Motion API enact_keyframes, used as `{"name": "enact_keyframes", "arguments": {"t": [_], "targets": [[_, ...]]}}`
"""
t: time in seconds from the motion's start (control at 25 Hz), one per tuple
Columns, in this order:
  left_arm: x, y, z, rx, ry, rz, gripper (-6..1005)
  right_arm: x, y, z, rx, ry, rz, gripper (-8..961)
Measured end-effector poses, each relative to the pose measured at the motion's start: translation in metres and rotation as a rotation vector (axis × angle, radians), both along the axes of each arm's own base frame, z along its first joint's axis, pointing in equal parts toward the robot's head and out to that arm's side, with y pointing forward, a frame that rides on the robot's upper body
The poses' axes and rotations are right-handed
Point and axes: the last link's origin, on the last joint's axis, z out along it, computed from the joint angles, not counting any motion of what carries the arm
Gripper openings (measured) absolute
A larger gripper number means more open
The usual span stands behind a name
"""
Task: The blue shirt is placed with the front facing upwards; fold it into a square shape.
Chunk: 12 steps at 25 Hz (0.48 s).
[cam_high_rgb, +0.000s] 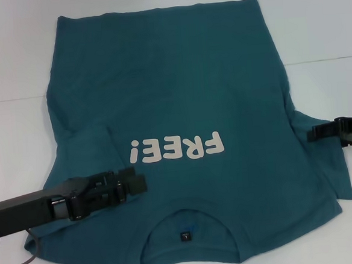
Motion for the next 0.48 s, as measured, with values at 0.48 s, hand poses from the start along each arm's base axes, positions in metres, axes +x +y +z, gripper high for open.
{"name": "enact_keyframes", "arguments": {"t": [0.48], "targets": [[-0.0006, 0.0, -0.0003, 0.001, 0.0, 0.004, 659, 0.0014, 0.002, 0.0005, 0.025, 0.003, -0.023, 632]]}}
